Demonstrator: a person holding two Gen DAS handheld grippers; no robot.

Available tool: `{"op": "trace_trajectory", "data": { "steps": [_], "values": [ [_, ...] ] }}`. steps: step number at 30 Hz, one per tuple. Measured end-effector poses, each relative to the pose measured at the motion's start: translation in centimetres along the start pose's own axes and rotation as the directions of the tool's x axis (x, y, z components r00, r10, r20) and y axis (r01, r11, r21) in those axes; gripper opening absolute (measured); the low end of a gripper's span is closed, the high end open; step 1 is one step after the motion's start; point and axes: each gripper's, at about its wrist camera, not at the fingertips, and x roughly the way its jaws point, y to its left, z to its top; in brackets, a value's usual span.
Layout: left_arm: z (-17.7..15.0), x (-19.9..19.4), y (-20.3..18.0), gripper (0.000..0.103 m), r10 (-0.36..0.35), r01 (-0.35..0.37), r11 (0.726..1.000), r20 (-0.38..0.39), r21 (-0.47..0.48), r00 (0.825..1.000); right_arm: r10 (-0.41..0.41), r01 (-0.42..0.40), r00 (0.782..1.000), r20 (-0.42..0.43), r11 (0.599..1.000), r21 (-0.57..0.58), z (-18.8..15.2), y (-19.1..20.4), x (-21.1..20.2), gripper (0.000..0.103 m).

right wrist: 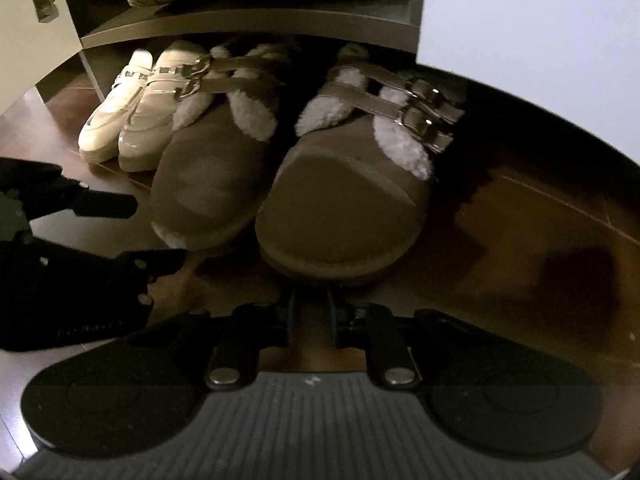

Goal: Organize scattered shoes
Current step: 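Open the right gripper and push the slippers deeper into the shelf, then withdraw both tools out of the cabinet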

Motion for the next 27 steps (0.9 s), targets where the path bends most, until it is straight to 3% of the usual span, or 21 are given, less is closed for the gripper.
{"op": "trace_trajectory", "data": {
  "steps": [7,18,25,27],
  "values": [
    [-0.5,-0.2,0.4,0.058,0.065,-0.065,0.998,0.007,-0.003,0.998,-0.056,0.056,0.998,-0.005,0.998,0.026,-0.5,-0.9,-0.6,0.013],
    [0.0,0.9,0.2,0.061,0.03,-0.03,0.999,-0.002,-0.011,1.0,-0.092,0.092,0.996,0.003,0.995,0.04,0.0,-0.4,1.2,0.013],
    [-0.7,-0.8,0.2,0.061,0.019,-0.018,0.996,0.008,-0.084,1.0,-0.088,0.084,0.995,0.042,0.992,0.098,-1.8,1.2,-2.6,0.015],
    [-1.6,-2.3,0.2,0.061,0.019,-0.021,0.993,-0.017,-0.118,1.0,-0.089,0.087,0.996,0.016,0.991,0.106,-2.7,2.7,-4.5,0.015]
  ]
}}
